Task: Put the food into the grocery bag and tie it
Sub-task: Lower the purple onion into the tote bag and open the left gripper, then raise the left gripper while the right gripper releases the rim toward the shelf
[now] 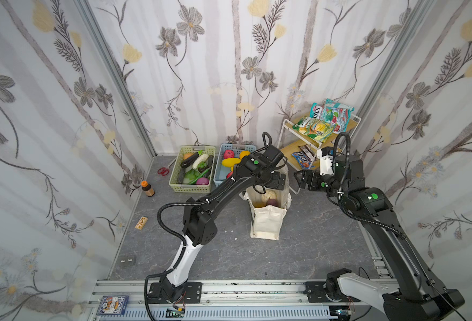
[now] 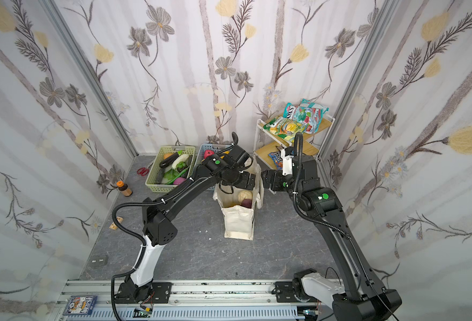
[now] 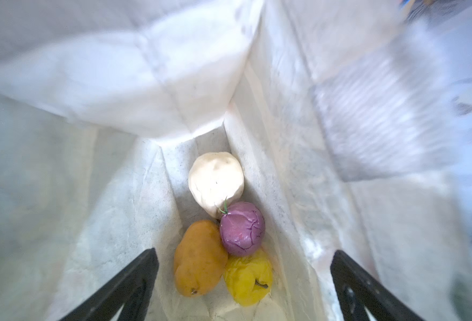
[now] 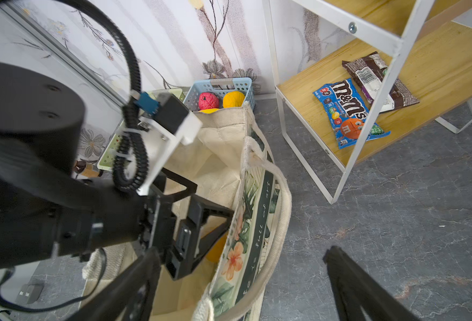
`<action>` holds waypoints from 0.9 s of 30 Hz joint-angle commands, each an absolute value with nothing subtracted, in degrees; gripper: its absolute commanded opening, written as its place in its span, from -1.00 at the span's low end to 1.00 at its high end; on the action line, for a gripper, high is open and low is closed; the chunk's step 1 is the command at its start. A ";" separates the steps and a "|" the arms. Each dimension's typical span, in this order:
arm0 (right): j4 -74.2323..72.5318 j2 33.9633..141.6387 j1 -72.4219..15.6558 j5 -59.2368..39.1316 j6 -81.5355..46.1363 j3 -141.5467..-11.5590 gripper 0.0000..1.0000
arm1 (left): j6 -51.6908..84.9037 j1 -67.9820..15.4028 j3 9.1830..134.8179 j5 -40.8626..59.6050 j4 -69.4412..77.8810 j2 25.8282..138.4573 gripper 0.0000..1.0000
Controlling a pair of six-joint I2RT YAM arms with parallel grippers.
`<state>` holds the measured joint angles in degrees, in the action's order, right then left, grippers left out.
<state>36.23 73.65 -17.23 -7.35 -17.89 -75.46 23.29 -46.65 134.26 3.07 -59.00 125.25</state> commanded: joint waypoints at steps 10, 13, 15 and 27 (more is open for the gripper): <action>36.16 73.59 -16.66 -7.08 -17.67 -77.23 0.85 | 22.94 -43.78 135.49 -6.85 -59.17 114.81 0.88; 36.47 73.56 -15.86 -7.34 -17.67 -80.08 0.85 | 21.40 -43.14 134.48 -10.56 -60.89 114.57 0.82; 36.75 73.80 -15.09 -7.06 -17.59 -82.23 0.85 | 21.16 -42.74 132.50 -10.73 -61.21 114.71 0.75; 39.64 81.69 -4.81 -1.46 -20.24 -98.46 0.60 | 23.25 -42.10 125.00 -8.10 -60.29 113.97 0.47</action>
